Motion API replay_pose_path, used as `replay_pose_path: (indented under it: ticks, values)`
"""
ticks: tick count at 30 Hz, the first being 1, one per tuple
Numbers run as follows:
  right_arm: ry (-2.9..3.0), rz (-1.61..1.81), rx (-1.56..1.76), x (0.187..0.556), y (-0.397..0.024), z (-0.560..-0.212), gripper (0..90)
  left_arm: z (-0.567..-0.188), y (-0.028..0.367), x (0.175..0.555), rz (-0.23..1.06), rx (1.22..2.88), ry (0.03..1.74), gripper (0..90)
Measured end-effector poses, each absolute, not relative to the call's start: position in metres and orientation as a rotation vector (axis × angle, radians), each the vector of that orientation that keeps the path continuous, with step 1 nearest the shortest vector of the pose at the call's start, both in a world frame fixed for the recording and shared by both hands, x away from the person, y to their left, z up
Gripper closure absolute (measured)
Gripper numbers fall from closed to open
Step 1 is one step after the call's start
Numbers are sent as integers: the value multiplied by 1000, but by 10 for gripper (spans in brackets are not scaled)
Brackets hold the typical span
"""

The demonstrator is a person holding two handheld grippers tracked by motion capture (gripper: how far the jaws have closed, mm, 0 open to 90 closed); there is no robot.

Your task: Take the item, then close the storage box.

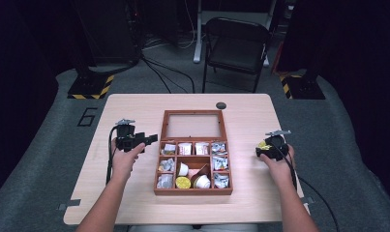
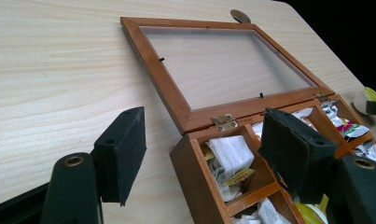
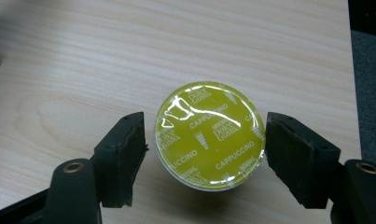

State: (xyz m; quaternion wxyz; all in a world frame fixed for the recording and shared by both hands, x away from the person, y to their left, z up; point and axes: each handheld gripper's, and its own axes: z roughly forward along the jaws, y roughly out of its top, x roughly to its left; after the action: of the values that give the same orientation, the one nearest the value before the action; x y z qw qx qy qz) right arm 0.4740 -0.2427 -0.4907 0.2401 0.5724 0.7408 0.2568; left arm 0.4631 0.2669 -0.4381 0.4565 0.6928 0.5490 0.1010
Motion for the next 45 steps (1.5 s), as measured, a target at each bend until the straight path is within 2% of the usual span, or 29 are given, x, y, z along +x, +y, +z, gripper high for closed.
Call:
replay_pose_path:
  ticks: [25,33,45]
  values:
    - [2048,868,1489,464,-217,-450,287,-438,261,466,259,1739,1360,320]
    - [2090,993,1410,460,-208,-439,363,-434,262,468,252,1741,1354,318]
    - [2177,1047,1326,465,-194,-424,386,-434,262,475,239,1751,1361,329]
